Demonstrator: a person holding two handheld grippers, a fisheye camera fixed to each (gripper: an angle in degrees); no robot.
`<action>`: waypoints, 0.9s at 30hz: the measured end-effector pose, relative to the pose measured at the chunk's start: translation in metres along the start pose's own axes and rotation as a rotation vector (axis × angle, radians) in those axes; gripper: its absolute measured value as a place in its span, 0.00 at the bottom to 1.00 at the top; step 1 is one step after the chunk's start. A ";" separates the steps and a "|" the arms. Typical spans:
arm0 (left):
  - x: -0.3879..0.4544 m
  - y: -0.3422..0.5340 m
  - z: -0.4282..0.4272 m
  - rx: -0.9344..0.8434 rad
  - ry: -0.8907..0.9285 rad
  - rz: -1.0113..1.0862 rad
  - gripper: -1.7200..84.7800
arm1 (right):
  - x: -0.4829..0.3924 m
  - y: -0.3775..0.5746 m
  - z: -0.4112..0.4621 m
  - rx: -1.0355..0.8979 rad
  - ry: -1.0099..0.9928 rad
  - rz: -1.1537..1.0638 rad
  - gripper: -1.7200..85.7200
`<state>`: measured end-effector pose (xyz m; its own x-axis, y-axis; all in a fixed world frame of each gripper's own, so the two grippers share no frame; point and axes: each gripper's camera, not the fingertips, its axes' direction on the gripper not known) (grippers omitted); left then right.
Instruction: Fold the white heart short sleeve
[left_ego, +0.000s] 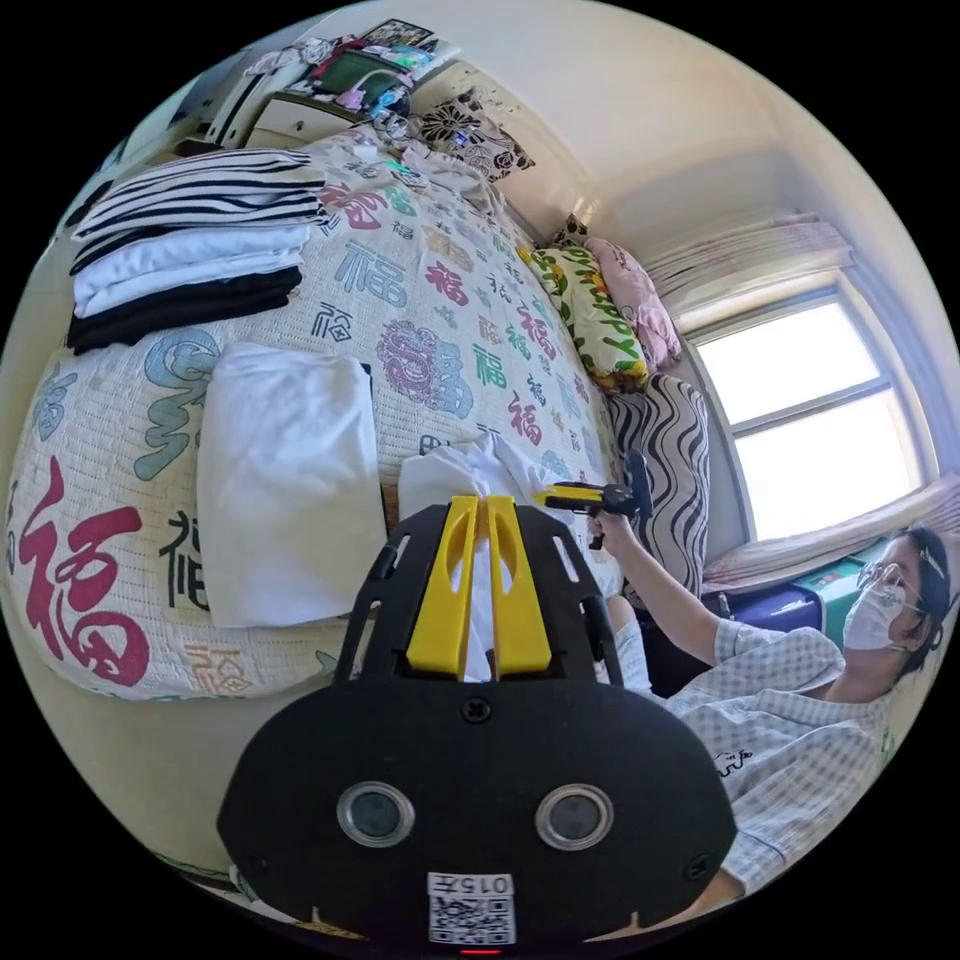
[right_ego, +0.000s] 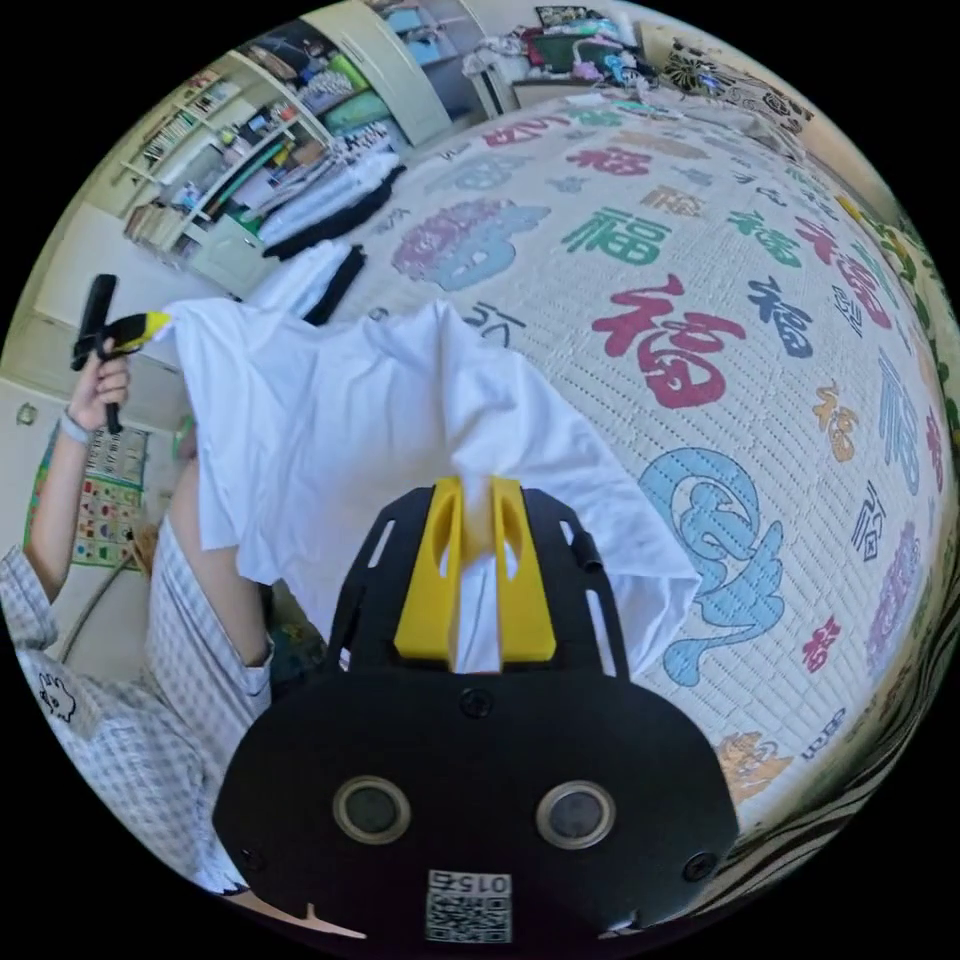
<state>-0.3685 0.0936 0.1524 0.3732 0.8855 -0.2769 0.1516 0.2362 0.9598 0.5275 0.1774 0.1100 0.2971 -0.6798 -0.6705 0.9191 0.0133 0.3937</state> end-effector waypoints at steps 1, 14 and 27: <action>0.008 0.006 -0.003 0.000 -0.012 0.022 0.01 | -0.002 0.002 -0.010 0.022 -0.012 0.001 0.05; 0.152 0.105 -0.075 0.183 -0.041 0.375 0.02 | -0.056 0.214 -0.296 0.468 0.047 0.143 0.02; 0.224 0.139 -0.120 0.293 0.031 0.540 0.01 | -0.127 0.298 -0.422 0.646 0.152 0.208 0.02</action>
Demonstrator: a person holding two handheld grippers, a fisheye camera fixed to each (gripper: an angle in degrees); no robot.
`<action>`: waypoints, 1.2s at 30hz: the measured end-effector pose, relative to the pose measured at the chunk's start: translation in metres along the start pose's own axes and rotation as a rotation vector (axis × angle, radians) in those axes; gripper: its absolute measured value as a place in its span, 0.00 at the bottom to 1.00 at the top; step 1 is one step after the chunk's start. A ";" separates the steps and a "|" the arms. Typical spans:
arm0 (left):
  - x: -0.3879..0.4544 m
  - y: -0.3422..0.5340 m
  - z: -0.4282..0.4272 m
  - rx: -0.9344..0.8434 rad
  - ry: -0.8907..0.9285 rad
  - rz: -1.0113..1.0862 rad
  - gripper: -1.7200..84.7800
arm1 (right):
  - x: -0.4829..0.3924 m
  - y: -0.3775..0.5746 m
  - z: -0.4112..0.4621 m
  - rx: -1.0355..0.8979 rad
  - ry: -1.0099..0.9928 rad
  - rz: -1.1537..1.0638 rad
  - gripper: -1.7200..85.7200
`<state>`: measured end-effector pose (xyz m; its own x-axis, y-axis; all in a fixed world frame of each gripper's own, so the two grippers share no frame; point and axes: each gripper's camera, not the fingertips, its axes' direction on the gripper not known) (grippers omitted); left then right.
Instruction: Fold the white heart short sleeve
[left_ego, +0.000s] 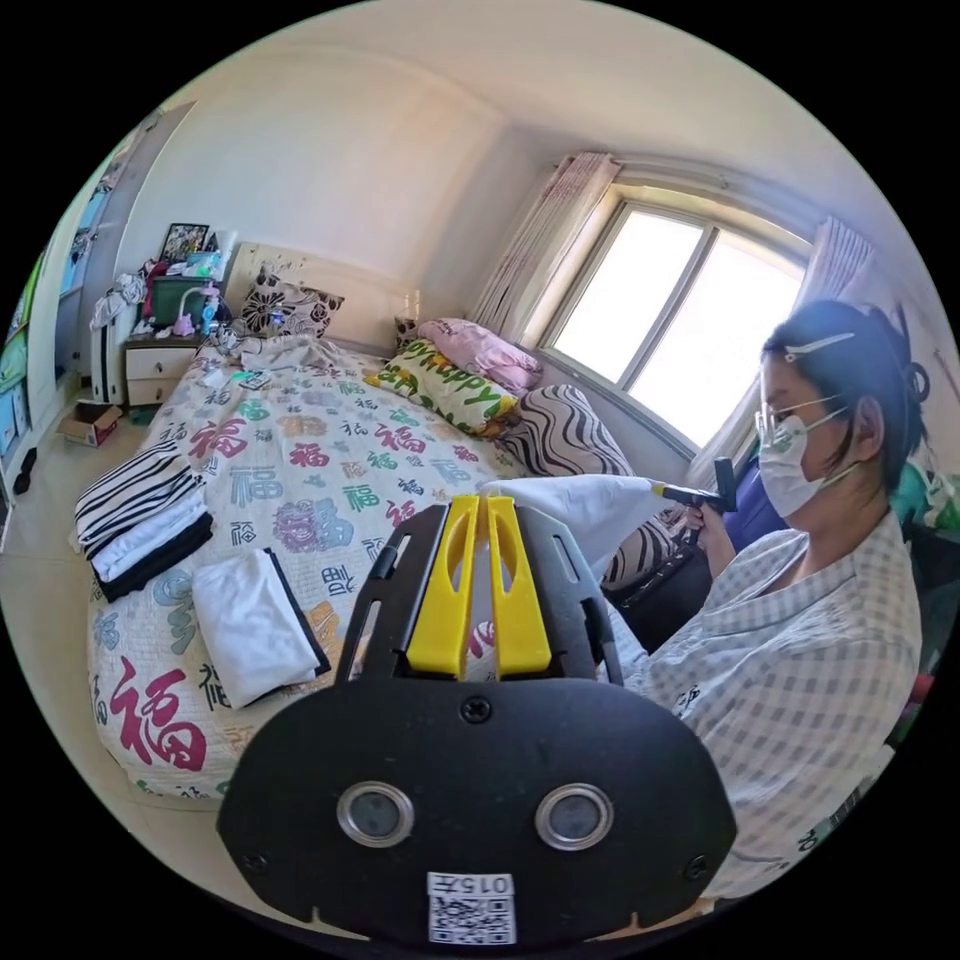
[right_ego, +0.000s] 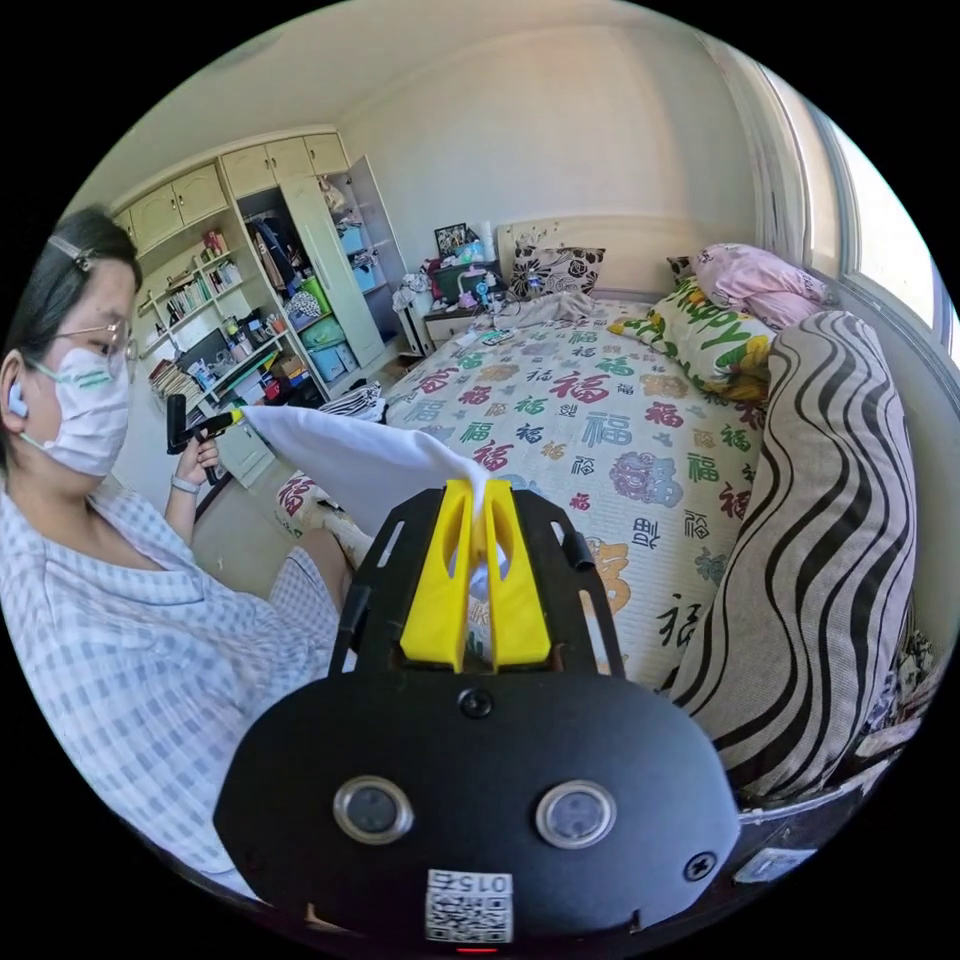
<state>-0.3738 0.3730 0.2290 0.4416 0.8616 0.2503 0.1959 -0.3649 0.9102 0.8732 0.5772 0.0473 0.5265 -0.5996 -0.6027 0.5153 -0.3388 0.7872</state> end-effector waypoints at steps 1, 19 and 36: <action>-0.001 -0.002 -0.001 0.004 0.014 0.000 0.01 | -0.001 -0.002 -0.004 0.000 -0.004 0.003 0.01; -0.250 -0.008 0.264 -0.451 -0.011 -0.256 0.03 | 0.186 -0.074 0.274 -0.368 -0.002 0.217 0.08; -0.187 0.216 0.288 -0.743 0.039 -0.415 0.13 | 0.035 0.116 0.465 -0.853 -0.023 -0.449 0.13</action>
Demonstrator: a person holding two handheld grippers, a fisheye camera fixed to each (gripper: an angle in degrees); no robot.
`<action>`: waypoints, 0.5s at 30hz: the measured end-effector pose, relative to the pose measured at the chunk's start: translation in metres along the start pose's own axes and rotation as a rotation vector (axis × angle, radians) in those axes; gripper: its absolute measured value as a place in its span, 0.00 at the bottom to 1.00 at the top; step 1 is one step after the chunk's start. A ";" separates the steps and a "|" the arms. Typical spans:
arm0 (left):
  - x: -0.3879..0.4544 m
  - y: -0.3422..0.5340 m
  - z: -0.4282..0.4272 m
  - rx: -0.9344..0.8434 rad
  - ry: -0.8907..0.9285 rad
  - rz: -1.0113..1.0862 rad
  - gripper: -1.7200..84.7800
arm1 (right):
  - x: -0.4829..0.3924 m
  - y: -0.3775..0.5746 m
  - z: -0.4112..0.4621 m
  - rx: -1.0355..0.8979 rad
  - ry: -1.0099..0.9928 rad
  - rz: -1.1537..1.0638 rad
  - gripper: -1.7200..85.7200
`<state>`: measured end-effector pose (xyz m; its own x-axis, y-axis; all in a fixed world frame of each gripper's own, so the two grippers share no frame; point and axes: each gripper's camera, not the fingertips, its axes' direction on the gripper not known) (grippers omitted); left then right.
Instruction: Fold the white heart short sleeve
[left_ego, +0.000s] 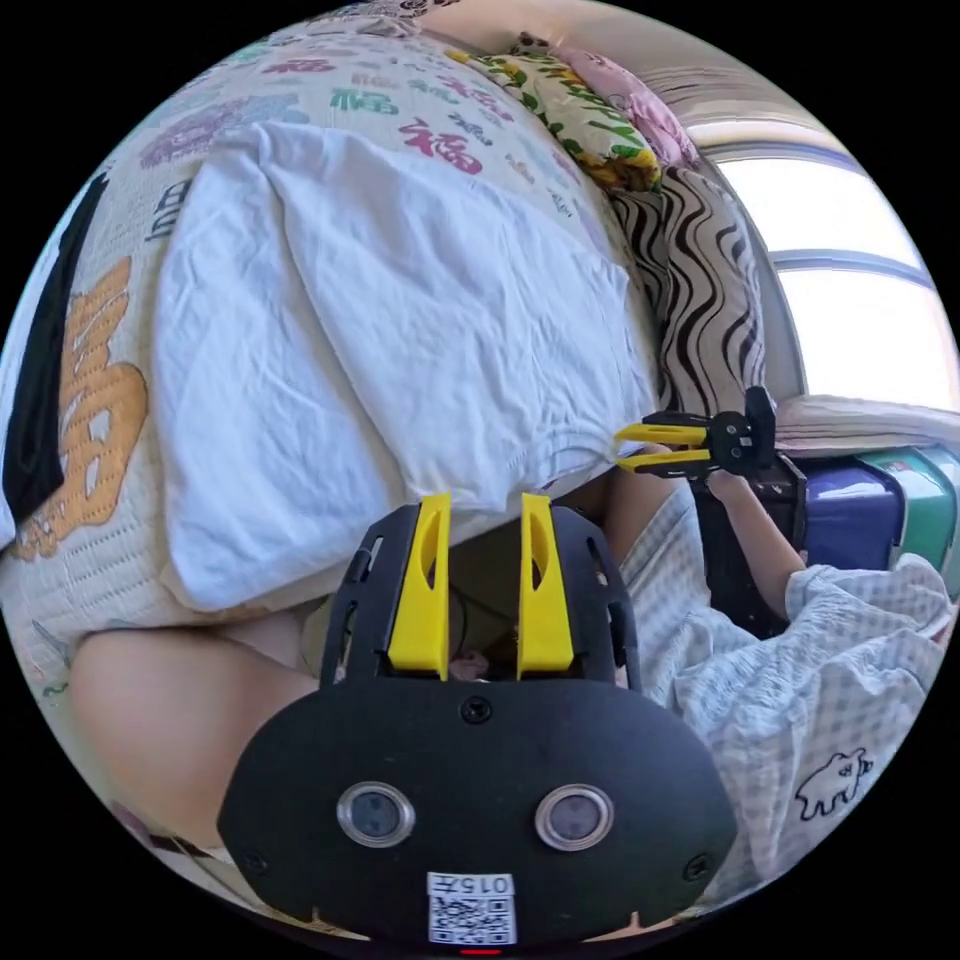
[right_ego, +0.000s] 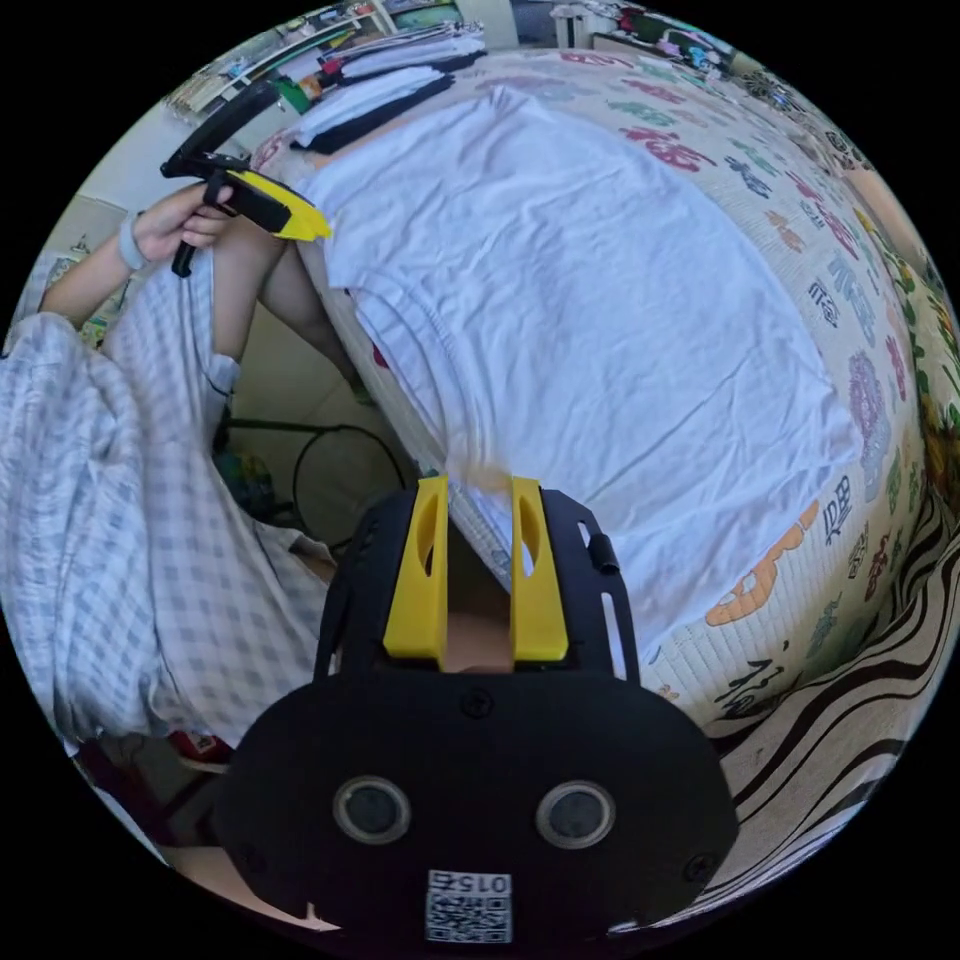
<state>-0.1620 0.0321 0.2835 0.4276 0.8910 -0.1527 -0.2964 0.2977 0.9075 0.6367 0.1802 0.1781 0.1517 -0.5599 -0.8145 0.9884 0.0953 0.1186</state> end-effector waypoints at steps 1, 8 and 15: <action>-0.007 0.005 0.000 0.014 -0.014 -0.010 0.13 | 0.003 0.000 0.010 -0.007 0.028 0.006 0.11; -0.065 0.026 -0.028 0.071 0.123 -0.088 0.02 | 0.053 0.019 0.018 0.043 -0.090 0.093 0.05; -0.105 0.039 -0.094 0.149 0.219 -0.074 0.02 | 0.133 0.041 -0.019 0.147 -0.179 0.156 0.03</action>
<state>-0.2984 -0.0177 0.2982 0.2434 0.9265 -0.2869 -0.1358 0.3254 0.9358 0.6974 0.1247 0.0639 0.2892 -0.6858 -0.6679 0.9418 0.0790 0.3267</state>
